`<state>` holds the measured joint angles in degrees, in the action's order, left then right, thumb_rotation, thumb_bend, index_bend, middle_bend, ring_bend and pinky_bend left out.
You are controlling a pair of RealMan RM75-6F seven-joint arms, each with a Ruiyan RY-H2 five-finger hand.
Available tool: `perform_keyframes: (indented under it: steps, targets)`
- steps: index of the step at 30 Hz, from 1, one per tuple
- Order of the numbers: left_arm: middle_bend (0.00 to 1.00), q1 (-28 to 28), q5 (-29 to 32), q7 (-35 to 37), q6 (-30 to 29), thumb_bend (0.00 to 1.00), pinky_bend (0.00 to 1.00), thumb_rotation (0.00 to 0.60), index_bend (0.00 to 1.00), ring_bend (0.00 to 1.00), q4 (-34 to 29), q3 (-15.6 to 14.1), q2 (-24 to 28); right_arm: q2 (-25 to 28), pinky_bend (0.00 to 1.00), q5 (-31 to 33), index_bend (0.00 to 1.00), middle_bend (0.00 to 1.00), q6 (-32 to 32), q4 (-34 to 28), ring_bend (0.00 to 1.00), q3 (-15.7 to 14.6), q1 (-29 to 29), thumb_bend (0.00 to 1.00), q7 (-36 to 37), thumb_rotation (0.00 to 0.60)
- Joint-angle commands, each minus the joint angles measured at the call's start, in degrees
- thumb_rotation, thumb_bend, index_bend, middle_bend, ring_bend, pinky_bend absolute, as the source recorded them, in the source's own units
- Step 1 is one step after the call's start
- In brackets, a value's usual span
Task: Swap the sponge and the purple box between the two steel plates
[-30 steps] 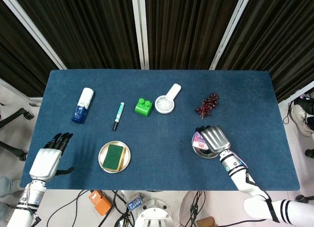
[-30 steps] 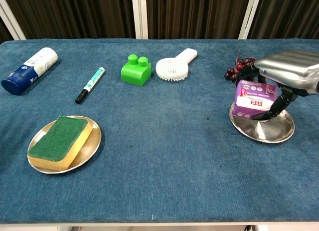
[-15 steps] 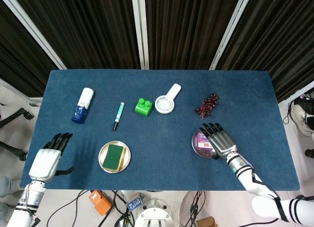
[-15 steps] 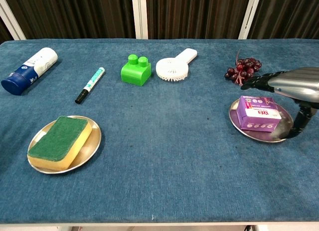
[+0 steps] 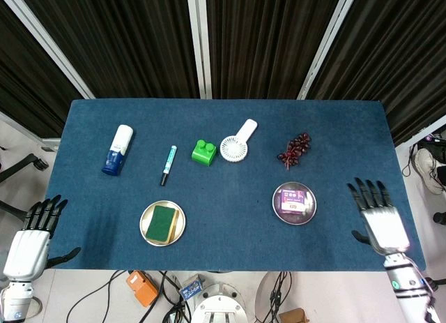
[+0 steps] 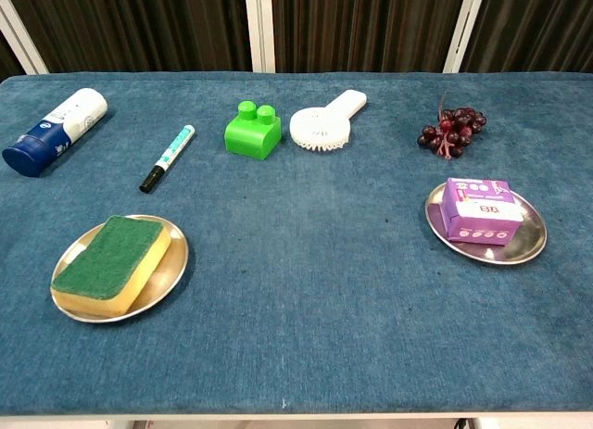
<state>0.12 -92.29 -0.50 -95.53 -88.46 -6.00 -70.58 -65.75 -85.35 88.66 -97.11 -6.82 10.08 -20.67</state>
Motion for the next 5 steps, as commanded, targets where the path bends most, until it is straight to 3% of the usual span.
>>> perform_keyframes:
  steps: [1, 5]
  targets:
    - [0.00, 2.2, 2.1, 7.8, -1.1, 0.02, 0.06, 0.600, 0.03, 0.00, 8.1, 1.7, -4.0, -0.7, 0.00, -6.1, 0.00, 0.00, 8.2, 10.0, 0.00, -4.3, -9.1, 0.19, 9.7, 0.600]
    - [0.00, 2.5, -0.6, 6.6, -3.3, 0.03, 0.05, 0.600, 0.03, 0.00, 9.7, 1.7, -4.3, -1.0, 0.00, -8.2, 0.00, 0.00, 9.6, 11.7, 0.00, -3.6, -10.0, 0.19, 12.0, 0.600]
